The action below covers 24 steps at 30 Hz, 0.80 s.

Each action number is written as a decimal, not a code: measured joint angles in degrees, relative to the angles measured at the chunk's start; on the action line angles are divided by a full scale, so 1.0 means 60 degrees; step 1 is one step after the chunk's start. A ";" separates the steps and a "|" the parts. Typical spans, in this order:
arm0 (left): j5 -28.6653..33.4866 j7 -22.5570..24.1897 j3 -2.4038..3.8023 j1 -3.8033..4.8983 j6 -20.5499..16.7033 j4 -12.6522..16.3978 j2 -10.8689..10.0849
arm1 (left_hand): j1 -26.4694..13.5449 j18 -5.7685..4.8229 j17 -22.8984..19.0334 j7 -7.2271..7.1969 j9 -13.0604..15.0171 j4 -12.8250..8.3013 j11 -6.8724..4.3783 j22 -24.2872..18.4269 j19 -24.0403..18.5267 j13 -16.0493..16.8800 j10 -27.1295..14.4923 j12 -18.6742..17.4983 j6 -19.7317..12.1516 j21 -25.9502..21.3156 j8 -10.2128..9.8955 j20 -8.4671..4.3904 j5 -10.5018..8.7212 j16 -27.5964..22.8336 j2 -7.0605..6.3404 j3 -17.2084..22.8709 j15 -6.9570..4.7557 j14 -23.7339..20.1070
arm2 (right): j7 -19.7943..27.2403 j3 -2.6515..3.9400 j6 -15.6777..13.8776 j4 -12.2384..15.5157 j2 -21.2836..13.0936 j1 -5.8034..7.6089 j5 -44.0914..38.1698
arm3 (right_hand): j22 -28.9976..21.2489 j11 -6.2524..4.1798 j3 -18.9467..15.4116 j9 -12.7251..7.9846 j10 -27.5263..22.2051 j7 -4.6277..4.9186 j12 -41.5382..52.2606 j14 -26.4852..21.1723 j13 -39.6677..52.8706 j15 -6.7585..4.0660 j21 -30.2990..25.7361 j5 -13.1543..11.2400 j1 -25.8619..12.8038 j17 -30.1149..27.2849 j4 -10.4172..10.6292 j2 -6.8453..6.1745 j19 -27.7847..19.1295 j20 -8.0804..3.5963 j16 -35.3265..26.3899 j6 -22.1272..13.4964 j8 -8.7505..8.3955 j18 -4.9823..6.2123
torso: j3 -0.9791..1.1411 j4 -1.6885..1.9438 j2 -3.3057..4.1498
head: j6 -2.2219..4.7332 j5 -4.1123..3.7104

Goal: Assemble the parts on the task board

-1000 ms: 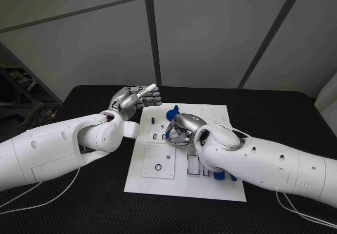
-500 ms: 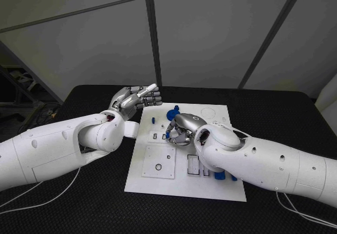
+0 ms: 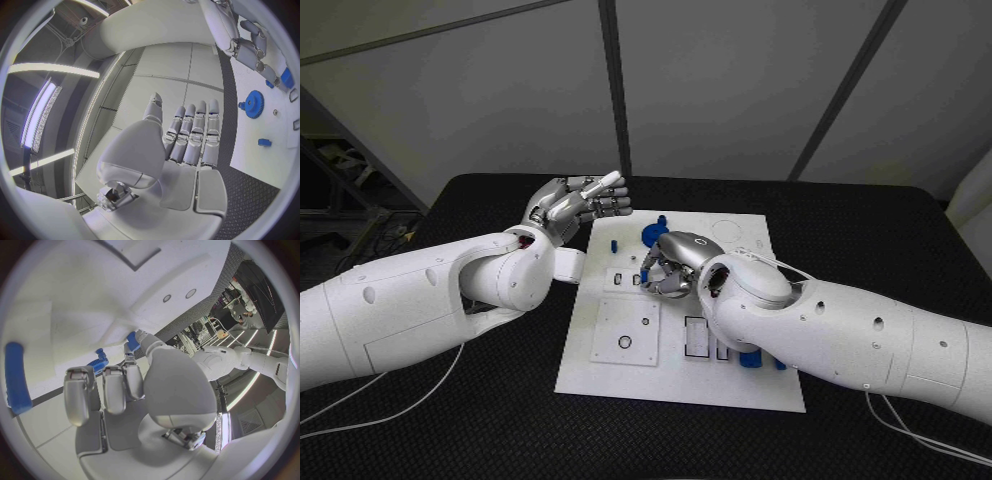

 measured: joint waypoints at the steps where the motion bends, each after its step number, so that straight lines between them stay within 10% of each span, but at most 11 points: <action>1: 0.0000 0.0000 0.0000 0.0000 0.0000 0.0000 0.0000 | 0.0000 0.0000 0.0000 0.0000 0.0000 0.0000 0.0000 0.0000 0.0000 0.0000 0.0000 0.0000 0.0000 0.0000 0.0000 0.0000 0.0000 0.0000 0.0000 0.0000 0.0000 0.0000 | -0.0007 -0.0001 0.0001 0.0001 0.0000 0.0000 -0.0007 | 0.0000 0.0000 0.0000 0.0000 0.0000 0.0000 0.0000 0.0000 0.0000 0.0000 0.0000 0.0000 0.0000 0.0000 0.0000 0.0000 0.0000 0.0000 0.0000 -0.0001 0.0000 0.0001 | 0.0000 -0.0001 0.0000 | -0.0004 -0.0005; 24: 0.0000 -0.0008 0.0000 0.0000 0.0000 0.0004 -0.0006 | 0.0000 0.0000 0.0000 0.0000 0.0001 0.0000 0.0000 0.0002 0.0000 0.0000 0.0000 0.0000 0.0000 0.0000 0.0000 0.0000 0.0000 0.0002 0.0000 0.0000 0.0000 0.0000 | -0.0145 -0.0020 -0.0017 -0.0021 0.0002 -0.0019 -0.0041 | 0.0000 0.0122 0.0004 -0.0132 -0.0050 0.0265 -0.0185 0.0000 0.0000 0.0072 0.0000 0.0005 -0.0221 -0.0001 -0.0001 -0.0324 -0.0016 0.0016 -0.0131 -0.0862 -0.0065 0.0001 | -0.0002 -0.0002 0.0004 | -0.0033 -0.0023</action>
